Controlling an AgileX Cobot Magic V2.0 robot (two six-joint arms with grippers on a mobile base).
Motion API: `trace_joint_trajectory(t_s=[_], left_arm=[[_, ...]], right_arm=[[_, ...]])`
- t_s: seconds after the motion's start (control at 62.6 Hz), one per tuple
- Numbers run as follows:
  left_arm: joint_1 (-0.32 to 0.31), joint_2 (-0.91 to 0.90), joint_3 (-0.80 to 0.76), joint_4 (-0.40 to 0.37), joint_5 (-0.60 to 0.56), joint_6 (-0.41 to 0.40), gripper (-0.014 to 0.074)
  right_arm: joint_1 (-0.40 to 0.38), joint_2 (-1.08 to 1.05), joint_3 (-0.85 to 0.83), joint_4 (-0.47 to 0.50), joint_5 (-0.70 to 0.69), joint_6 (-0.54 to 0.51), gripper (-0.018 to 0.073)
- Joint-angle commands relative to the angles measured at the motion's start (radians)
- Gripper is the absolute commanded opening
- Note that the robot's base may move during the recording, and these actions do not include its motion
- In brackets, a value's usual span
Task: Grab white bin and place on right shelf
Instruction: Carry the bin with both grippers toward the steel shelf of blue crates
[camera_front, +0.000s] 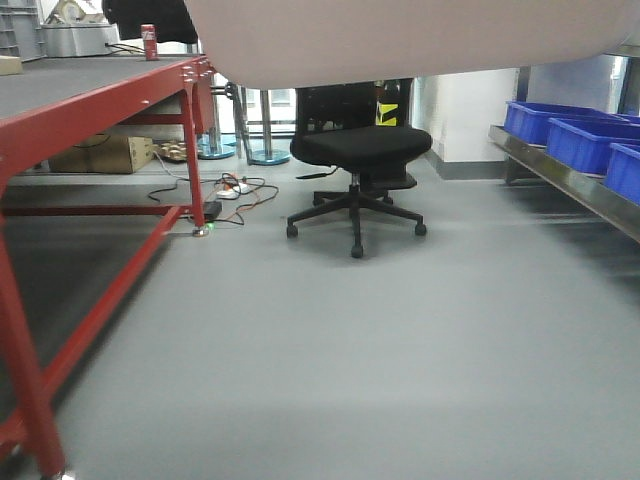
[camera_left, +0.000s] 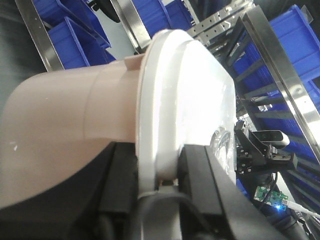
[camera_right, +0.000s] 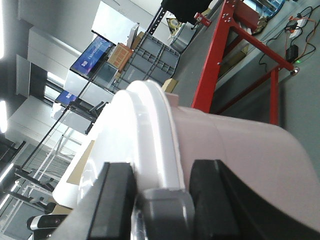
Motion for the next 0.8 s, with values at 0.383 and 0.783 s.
trace_joint_trajectory(t_s=[0.383, 0.783], left_arm=[[-0.042, -0.049, -0.033, -0.036, 0.202, 0.050, -0.0126], [-0.042, -0.049, -0.033, -0.036, 0.202, 0.050, -0.0126]], right_arm=[[0.028, -0.040, -0.042, 0.139, 0.156, 0.001, 0.0059], [0.028, -0.040, -0.042, 0.139, 0.150, 0.001, 0.0059]])
